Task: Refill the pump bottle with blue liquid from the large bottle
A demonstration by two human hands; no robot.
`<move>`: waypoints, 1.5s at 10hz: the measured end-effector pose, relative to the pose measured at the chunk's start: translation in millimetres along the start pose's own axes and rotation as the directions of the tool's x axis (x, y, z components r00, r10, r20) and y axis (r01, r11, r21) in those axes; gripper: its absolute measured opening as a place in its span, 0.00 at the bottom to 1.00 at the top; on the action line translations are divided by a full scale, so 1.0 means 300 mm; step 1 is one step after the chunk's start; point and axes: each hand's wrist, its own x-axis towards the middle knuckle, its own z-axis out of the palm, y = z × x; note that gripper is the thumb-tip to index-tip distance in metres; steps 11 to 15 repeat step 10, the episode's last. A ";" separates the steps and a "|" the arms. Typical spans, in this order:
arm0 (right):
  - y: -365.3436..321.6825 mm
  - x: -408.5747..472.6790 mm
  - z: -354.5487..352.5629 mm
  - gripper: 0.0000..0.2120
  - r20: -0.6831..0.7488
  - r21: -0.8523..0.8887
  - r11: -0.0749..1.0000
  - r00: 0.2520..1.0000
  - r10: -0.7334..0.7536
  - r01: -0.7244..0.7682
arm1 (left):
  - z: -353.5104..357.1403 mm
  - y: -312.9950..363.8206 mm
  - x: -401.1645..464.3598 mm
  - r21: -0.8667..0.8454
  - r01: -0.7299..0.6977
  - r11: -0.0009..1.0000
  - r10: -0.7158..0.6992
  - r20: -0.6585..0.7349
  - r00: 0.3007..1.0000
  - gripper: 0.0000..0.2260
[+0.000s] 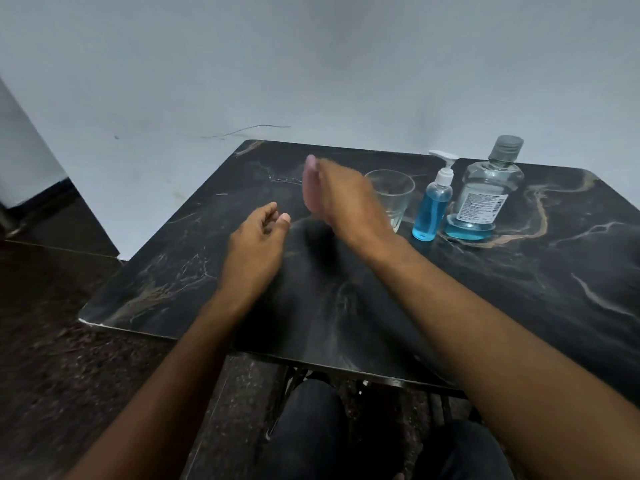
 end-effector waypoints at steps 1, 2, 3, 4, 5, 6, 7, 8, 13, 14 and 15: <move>0.009 -0.074 0.085 0.10 0.404 -0.099 0.982 0.908 -0.108 0.161 | 0.006 -0.004 -0.002 0.082 -0.077 0.994 0.079 -0.020 0.997 0.21; 0.015 -0.163 0.148 0.19 0.490 -0.309 0.889 0.858 -0.155 0.338 | 0.009 -0.008 0.007 0.110 -0.098 0.989 0.100 -0.021 0.995 0.21; 0.012 -0.173 0.167 0.18 0.441 -0.376 0.854 0.880 -0.175 0.359 | 0.015 -0.016 0.014 0.108 -0.094 0.990 0.096 -0.011 0.995 0.21; 0.004 -0.172 0.151 0.17 0.382 -0.367 0.863 0.902 -0.200 0.347 | 0.027 -0.020 0.015 0.117 -0.090 0.989 0.090 0.003 0.996 0.21; 0.012 -0.164 0.153 0.15 0.383 -0.322 0.894 0.906 -0.180 0.313 | 0.038 -0.018 0.011 0.118 -0.093 0.989 0.092 0.019 0.996 0.20; 0.027 -0.149 0.155 0.16 0.456 -0.254 0.923 0.877 -0.150 0.290 | 0.042 -0.019 0.007 0.110 -0.118 0.987 0.114 0.038 0.993 0.18; 0.040 -0.155 0.124 0.22 0.530 -0.091 0.979 0.841 -0.105 0.180 | 0.044 -0.019 0.008 0.137 -0.116 0.984 0.108 0.068 0.992 0.20; 0.061 -0.175 0.073 0.21 0.527 0.015 0.996 0.846 -0.086 0.092 | 0.058 -0.016 0.000 0.139 -0.162 0.977 0.152 0.080 0.985 0.19; 0.141 -0.191 -0.101 0.10 0.191 0.074 0.996 0.980 -0.053 0.039 | 0.100 0.037 -0.014 0.190 -0.420 0.887 0.407 0.106 0.907 0.17; 0.141 -0.191 -0.101 0.10 0.191 0.074 0.996 0.980 -0.053 0.039 | 0.100 0.037 -0.014 0.190 -0.420 0.887 0.407 0.106 0.907 0.17; 0.141 -0.191 -0.101 0.10 0.191 0.074 0.996 0.980 -0.053 0.039 | 0.100 0.037 -0.014 0.190 -0.420 0.887 0.407 0.106 0.907 0.17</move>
